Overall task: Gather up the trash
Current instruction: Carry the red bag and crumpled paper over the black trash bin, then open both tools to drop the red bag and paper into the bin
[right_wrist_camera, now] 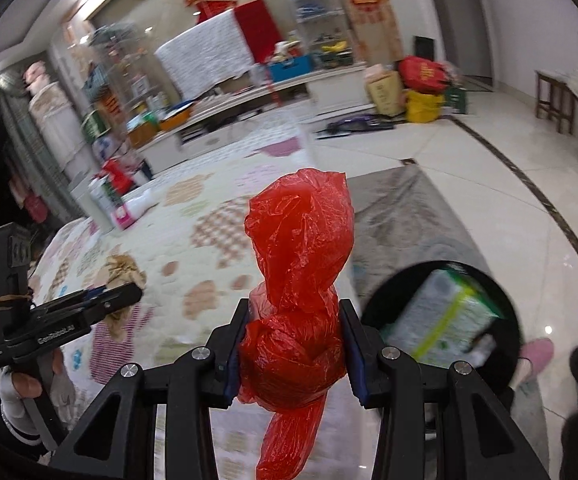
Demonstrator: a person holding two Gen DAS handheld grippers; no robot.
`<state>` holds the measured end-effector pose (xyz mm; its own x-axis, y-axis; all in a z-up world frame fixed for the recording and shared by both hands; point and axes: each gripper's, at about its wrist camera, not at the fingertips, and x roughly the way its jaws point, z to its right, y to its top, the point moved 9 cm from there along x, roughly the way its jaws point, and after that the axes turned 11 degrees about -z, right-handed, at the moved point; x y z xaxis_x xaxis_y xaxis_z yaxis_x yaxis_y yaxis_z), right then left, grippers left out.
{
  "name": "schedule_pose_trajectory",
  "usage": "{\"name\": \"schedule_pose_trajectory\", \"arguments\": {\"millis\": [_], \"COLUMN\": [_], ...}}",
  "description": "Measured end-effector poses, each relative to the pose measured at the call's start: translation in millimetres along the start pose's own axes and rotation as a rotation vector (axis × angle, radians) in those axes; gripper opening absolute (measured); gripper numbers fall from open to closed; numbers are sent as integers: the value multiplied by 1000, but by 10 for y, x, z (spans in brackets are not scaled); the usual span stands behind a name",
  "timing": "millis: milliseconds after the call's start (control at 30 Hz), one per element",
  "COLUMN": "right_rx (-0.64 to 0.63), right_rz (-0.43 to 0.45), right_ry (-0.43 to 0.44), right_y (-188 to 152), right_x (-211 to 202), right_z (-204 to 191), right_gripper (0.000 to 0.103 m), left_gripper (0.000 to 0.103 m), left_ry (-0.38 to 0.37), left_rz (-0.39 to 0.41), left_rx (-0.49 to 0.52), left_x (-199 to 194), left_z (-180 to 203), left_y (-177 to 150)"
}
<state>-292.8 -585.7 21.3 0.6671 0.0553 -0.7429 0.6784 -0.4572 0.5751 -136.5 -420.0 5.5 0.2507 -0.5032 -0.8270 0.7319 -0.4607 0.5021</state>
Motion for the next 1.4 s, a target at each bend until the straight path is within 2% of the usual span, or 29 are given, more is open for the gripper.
{"name": "schedule_pose_trajectory", "arguments": {"millis": [300,700,767,867,933,1000,1200,1400], "right_rx": [128,237,257,292,313,332,351,343], "right_rz": [-49,-128,-147,-180,-184,-173,-132,-83], "right_ry": [-93,-158,-162,-170,-143,-137,-132,-127], "right_y": [-164,-299,-324,-379,-406,-415,-431,-454], "right_x": [16,318,378,458,463,428,249,79], "right_z": [825,1477,1566,1696,1733,1767,1801,1705], "right_gripper": [40,40,42,52,63,67,67,67], "left_gripper": [32,33,33,36,44,57,60,60], "left_ry": [-70,-200,-218,-256,-261,-284,-269,-228], "left_rz": [-45,-130,-145,-163,-168,-178,-176,-123], "left_rx": [99,197,205,205,204,197,183,172], "left_x": [285,735,799,901,957,997,1039,908], "left_z": [658,1497,1591,1732,1777,1806,1785,1665], "left_y": [110,257,279,303,317,317,317,314]}}
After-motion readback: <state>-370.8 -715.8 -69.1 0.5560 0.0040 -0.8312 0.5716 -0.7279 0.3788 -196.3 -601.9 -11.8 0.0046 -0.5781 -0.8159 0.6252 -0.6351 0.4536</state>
